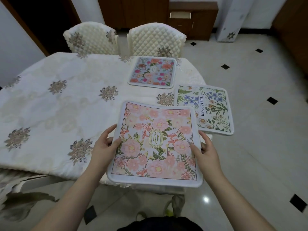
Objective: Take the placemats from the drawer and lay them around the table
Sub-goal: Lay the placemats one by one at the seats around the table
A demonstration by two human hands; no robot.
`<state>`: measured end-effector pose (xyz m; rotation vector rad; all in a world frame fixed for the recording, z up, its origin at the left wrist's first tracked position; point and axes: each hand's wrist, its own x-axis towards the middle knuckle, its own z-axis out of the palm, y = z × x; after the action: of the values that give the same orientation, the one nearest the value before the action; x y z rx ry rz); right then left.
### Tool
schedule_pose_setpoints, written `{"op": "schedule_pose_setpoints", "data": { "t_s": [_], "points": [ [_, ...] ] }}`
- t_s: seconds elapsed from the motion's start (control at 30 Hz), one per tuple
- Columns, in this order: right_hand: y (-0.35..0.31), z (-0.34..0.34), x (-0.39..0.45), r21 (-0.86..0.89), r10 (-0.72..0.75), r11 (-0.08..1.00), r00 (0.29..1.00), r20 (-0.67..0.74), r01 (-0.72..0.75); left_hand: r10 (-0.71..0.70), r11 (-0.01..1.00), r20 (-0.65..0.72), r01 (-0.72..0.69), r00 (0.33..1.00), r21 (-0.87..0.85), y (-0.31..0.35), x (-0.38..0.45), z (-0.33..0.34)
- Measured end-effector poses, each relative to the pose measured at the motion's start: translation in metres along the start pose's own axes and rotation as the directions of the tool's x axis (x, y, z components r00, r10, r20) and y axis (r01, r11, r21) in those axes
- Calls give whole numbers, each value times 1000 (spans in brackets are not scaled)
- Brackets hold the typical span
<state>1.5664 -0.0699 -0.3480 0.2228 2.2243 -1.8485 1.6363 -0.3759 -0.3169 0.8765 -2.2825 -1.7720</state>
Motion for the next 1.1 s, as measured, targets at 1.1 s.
{"op": "schedule_pose_setpoints", "data": {
  "t_s": [1.1],
  "points": [
    [31,166,-10,-135,114,981,972,-204,-143,-82,996,284,90,955,-18,-103,117,-115]
  ]
}}
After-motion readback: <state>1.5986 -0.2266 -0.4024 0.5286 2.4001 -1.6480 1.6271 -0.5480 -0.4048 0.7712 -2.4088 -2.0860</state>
